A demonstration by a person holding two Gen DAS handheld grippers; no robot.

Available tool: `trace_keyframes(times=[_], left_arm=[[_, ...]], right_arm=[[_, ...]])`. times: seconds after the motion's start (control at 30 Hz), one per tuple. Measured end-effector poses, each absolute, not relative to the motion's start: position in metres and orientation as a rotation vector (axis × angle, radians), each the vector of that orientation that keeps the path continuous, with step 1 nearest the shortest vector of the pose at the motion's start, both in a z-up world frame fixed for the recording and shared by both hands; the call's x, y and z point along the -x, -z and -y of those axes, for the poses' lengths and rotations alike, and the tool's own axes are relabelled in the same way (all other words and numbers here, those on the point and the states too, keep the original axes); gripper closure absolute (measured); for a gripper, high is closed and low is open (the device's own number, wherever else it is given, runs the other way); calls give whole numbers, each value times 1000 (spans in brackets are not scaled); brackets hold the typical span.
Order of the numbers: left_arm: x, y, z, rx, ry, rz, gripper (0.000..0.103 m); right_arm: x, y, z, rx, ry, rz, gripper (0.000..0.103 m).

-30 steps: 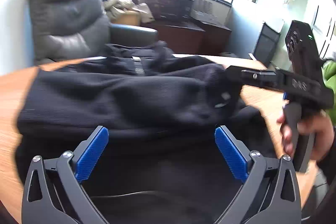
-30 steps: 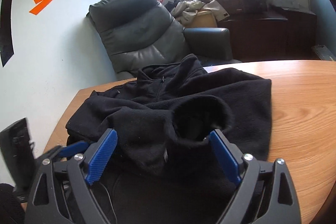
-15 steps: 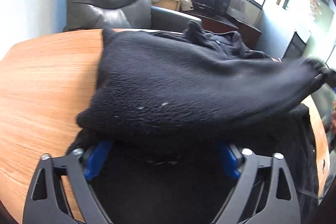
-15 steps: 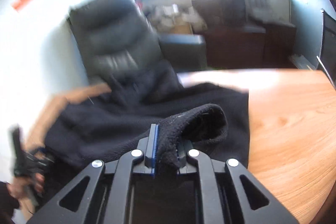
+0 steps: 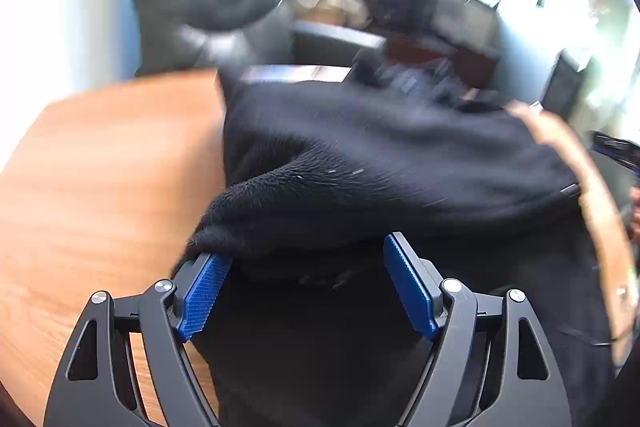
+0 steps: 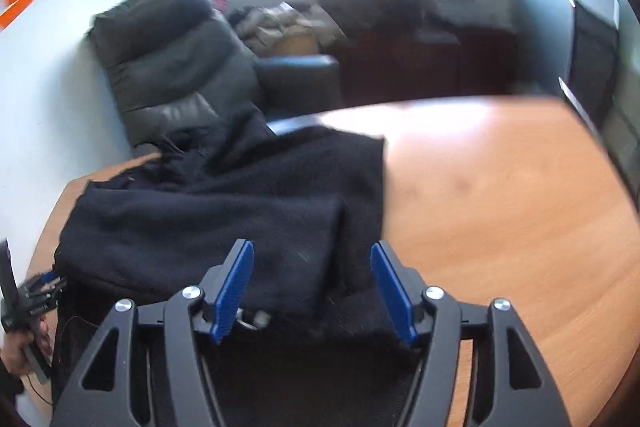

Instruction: Fold clothes

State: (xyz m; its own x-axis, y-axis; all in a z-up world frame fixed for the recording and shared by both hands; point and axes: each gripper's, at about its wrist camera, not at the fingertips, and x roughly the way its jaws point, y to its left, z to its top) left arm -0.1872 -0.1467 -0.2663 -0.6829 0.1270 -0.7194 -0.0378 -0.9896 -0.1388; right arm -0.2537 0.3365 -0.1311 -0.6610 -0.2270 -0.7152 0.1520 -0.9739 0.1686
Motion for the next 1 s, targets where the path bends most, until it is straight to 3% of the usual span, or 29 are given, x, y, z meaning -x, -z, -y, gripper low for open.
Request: trace_keyframes(times=[0.07,0.1,0.3,0.53,0.7,0.73,0.77,0.83,0.93,1.0], left_arm=[[184,237,145,1095,-2796,207,13],[187,227,142,1036,-2807,217,1],[203,215,129,937,-2740,221,2],[211,296,113,1226,-2610,151,2],[202,306,109,1220,-2649,113,1],[202,306,108,1219,-2654,118,0],[202,306,107,1218,-2656,111,0],[201,306,107,1212,-2653,125,0],[200,304,105,1208,-2643,132,0],[199,301,105,1196,-2635,141,0]], right_arm=[[264,111,-301,-1066,2627,81,33],[275,107,-275,-1037,2548,76,31],[347,134,-130,-1039,2162,51,30],[419,166,-15,-1133,1850,68,30],[463,203,45,-1338,1646,48,33],[465,211,50,-1371,1606,49,46],[466,219,56,-1403,1566,51,67],[459,227,67,-1432,1480,32,92],[442,226,81,-1454,1420,-69,97],[442,203,77,-1380,1432,14,98]])
